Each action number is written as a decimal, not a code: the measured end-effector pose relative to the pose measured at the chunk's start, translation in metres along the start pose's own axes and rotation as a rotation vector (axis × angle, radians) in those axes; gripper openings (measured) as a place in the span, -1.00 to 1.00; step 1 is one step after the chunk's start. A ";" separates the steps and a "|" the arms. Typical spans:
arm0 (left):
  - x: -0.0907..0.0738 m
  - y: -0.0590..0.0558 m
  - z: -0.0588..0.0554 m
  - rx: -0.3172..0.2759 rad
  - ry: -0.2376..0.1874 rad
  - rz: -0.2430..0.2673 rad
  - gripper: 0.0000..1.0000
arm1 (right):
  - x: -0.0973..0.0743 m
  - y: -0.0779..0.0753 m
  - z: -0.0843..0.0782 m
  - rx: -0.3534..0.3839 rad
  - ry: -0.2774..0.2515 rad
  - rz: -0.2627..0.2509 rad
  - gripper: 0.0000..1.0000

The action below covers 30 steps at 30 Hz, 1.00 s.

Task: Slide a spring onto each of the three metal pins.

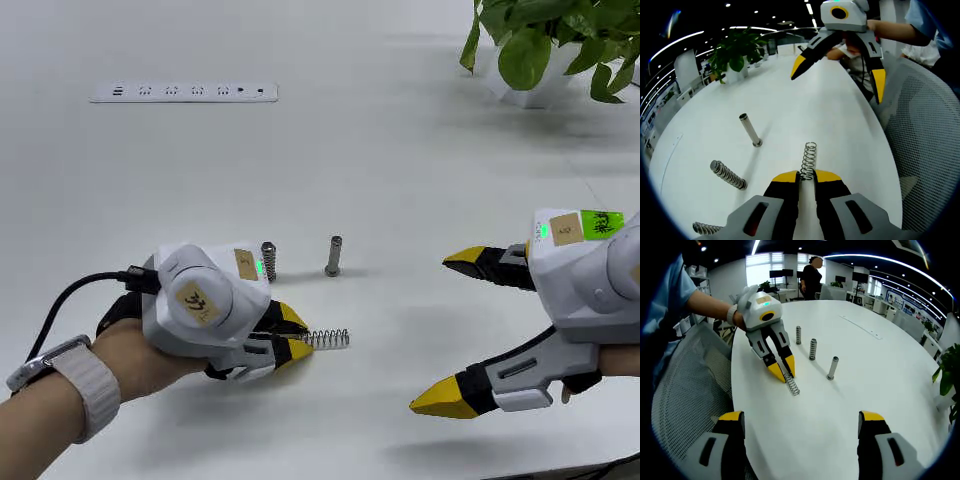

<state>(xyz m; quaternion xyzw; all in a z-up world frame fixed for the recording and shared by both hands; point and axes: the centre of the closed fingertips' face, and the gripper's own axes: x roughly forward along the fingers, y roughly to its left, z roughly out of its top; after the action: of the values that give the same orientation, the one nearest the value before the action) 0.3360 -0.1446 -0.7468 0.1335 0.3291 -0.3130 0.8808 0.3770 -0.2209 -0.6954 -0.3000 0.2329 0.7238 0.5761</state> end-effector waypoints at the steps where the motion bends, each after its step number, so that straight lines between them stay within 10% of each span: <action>1: 0.000 0.000 0.000 -0.003 0.000 0.001 -0.77 | 0.000 0.000 0.000 0.001 -0.001 0.001 0.90; 30: -0.033 0.000 0.003 -0.112 -0.107 0.061 -0.80 | 0.013 0.015 0.011 -0.017 -0.005 0.047 0.85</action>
<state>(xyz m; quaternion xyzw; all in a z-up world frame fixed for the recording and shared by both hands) 0.3180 -0.1304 -0.7223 0.0769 0.2944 -0.2736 0.9124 0.3589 -0.2081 -0.6969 -0.2974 0.2321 0.7401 0.5567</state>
